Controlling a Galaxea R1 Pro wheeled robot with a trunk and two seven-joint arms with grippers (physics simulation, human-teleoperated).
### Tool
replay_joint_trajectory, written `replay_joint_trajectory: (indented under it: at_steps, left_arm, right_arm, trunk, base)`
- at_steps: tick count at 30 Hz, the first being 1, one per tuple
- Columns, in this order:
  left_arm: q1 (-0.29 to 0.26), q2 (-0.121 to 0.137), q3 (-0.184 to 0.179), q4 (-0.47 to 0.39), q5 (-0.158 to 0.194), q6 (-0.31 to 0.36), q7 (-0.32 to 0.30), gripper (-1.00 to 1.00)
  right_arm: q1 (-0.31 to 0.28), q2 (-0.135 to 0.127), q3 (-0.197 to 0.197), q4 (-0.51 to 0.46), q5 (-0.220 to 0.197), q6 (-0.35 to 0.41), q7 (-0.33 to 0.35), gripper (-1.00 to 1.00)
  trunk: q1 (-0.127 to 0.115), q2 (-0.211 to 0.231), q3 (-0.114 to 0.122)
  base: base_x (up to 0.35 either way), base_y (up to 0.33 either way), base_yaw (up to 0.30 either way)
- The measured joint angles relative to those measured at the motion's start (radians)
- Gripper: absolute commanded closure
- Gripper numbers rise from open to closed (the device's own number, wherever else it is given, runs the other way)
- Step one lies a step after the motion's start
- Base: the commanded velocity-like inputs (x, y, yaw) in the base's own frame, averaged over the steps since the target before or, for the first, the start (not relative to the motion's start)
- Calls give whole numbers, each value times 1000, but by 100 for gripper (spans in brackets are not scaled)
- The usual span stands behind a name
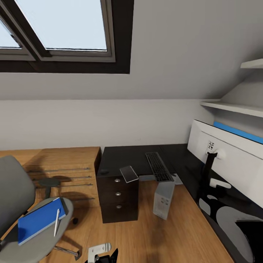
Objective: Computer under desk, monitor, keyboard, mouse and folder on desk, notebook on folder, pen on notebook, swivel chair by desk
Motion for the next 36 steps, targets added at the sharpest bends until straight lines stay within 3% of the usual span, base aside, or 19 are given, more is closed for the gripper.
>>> replay_joint_trajectory:
  at_steps: [4, 6, 11, 29, 36]
  left_arm:
    - [0, 0, 0, 0, 0, 0, 0, -100]
    - [0, 0, 0, 0, 0, 0, 0, -100]
    - [0, -1, -1, 0, 0, 0, 0, -100]
    - [0, -2, -2, 1, -1, 1, -1, -100]
    - [0, -5, -2, 3, -1, 1, -1, -100]
  right_arm:
    - [4, -8, 0, 1, -1, -15, 7, -100]
    - [5, -12, 1, 2, -4, -19, 57, -100]
    - [6, -15, 0, 5, -7, -20, 106, -100]
    - [10, -44, 0, 18, -14, -19, 188, -100]
    - [50, -53, -3, 25, -31, -47, 254, -100]
  trunk:
    - [15, -28, -13]
    - [23, -42, -19]
    - [42, -77, -35]
    - [111, -203, -91]
    - [138, -252, -113]
  base:
    - [0, 0, 0]
    - [0, 0, 0]
    - [0, 0, 0]
    - [0, 0, 0]
    - [0, 0, 0]
